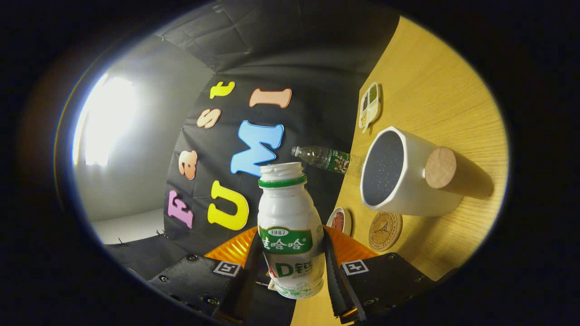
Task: Take the bottle from table, then pour the juice into the cup, finally place the bottle on the coaster
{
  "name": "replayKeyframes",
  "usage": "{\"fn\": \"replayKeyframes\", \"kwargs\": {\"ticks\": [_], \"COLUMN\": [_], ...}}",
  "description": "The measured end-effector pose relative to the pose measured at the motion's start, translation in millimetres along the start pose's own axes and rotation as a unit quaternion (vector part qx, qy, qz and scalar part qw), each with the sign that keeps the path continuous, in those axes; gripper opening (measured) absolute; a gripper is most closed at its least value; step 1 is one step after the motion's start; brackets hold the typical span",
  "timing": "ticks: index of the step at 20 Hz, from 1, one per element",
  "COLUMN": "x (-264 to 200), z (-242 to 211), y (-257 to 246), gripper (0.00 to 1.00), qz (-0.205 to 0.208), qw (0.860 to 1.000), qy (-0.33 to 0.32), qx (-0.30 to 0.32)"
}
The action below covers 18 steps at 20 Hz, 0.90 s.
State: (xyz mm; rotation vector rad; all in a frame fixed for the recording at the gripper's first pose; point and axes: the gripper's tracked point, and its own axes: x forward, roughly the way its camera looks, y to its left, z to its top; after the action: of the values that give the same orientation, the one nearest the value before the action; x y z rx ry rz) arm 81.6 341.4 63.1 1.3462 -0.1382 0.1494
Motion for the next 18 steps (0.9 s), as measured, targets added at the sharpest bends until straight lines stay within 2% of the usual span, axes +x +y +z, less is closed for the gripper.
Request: {"fn": "replayKeyframes", "kwargs": {"ticks": [8, 18], "x": [-1.9, -4.4], "z": [0.9, 8.2], "y": [-1.2, 2.3], "gripper": [0.66, 0.66], "qz": [-0.013, -0.014], "qw": [0.997, 0.985], "qy": [-0.008, -0.024], "qx": [0.077, 0.169]}}
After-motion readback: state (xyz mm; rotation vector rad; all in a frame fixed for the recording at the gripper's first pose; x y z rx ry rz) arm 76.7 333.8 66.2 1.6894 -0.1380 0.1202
